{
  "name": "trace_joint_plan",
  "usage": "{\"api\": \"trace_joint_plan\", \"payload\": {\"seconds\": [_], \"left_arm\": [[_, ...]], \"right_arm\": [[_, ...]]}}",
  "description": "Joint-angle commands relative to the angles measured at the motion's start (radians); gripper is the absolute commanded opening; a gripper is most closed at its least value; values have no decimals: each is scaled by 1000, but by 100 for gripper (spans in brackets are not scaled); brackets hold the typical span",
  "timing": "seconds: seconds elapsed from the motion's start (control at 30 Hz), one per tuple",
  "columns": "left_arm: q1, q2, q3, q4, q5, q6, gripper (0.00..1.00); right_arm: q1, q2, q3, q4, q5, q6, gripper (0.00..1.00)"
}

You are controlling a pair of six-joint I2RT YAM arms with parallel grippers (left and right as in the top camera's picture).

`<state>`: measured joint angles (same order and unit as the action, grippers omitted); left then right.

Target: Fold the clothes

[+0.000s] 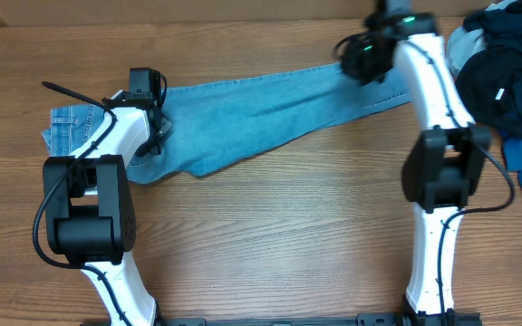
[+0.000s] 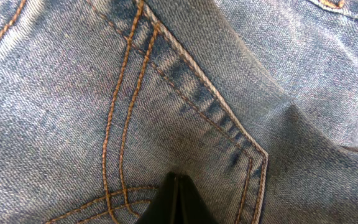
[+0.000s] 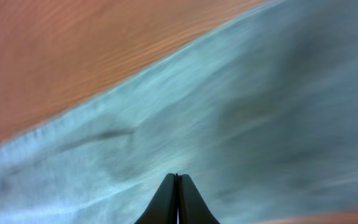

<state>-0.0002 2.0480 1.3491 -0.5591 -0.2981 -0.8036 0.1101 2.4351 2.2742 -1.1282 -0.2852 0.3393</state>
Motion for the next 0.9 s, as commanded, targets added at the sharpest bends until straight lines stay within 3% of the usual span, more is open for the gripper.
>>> {"api": "trace_joint_plan", "payload": {"seconds": [0.0,0.4,0.63,0.87], "left_arm": [[0,18,8,7,11,23,4],[0,18,8,9,11,23,4],[0,18,8,7,11,42,4],[0,18,8,8,11,42,4]], "right_arm": [[36,46,-111,50,-25,-17,4],[36,64,-181,179,34,10,4],[36,135,-181,420,41,82,4],[34,142,-179,429,45,89,4]]}}
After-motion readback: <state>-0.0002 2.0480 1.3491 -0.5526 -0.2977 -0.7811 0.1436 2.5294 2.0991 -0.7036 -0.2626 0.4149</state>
